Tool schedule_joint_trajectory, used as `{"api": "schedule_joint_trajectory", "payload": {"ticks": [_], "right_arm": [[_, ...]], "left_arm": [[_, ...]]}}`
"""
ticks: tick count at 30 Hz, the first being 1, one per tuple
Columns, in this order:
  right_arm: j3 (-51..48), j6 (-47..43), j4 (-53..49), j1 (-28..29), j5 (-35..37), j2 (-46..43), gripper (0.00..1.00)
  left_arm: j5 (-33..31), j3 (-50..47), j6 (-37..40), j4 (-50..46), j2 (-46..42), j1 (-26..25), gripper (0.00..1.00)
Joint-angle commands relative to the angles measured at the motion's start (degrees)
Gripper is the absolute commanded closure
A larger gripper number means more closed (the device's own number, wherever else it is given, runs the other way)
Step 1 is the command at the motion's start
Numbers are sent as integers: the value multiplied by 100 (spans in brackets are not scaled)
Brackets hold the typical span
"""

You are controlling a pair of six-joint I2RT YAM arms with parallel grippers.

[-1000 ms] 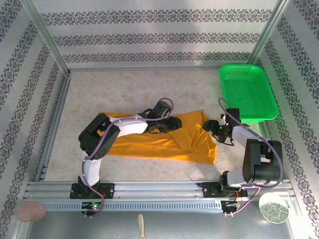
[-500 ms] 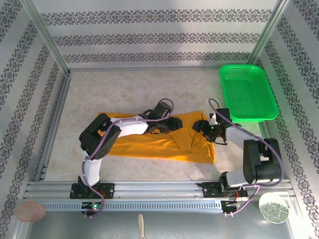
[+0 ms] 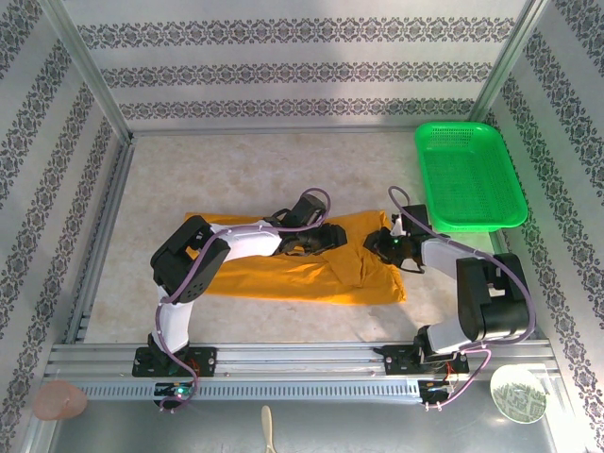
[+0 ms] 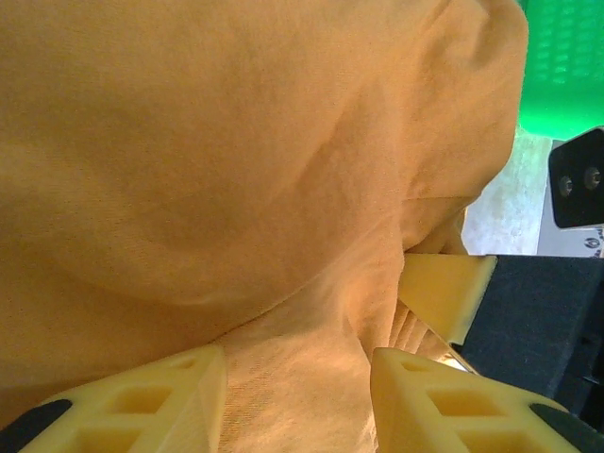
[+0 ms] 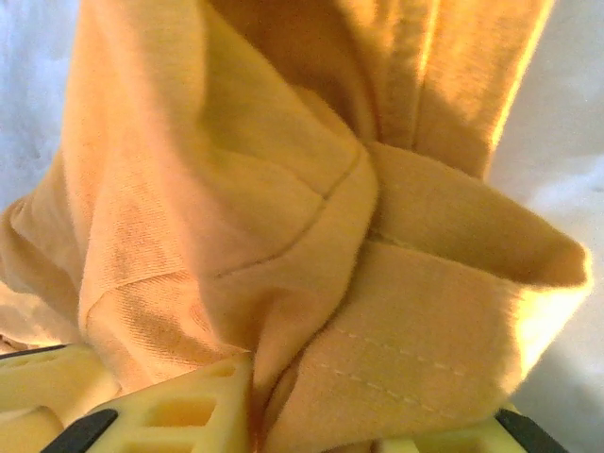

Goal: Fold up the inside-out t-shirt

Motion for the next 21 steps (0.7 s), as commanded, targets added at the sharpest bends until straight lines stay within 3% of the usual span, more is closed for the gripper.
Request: {"api": "schedule_joint_trajectory", "payload": {"ticks": [1,3,4,7,8,12,21], "right_arm": [[-105,114,236,57,71,-180,60],[-106,152,236,87,134,-201,60],[-98,168,252,100,161,-169,65],[-106,216,309,114,222,-129,95],[-104,215,279,109,272,-166,100],[-106,225,-89,-61,596,-637,100],[232,-283,-1399,-711,956,-1717,100]], "left_arm": [[-73,-79,-89,163,48,-77,56],[-65,-73,-100,164,56,-86,56],[-57,-75,-110,173,61,-86,56],[-82,-20,-18,63,-32,-56,56],[-110,8,55,-32,-119,-26,56],[-146,-85,346,-399,-696,404,56],[-143,-1123,1342,-1369,-1890,2137,55]]}}
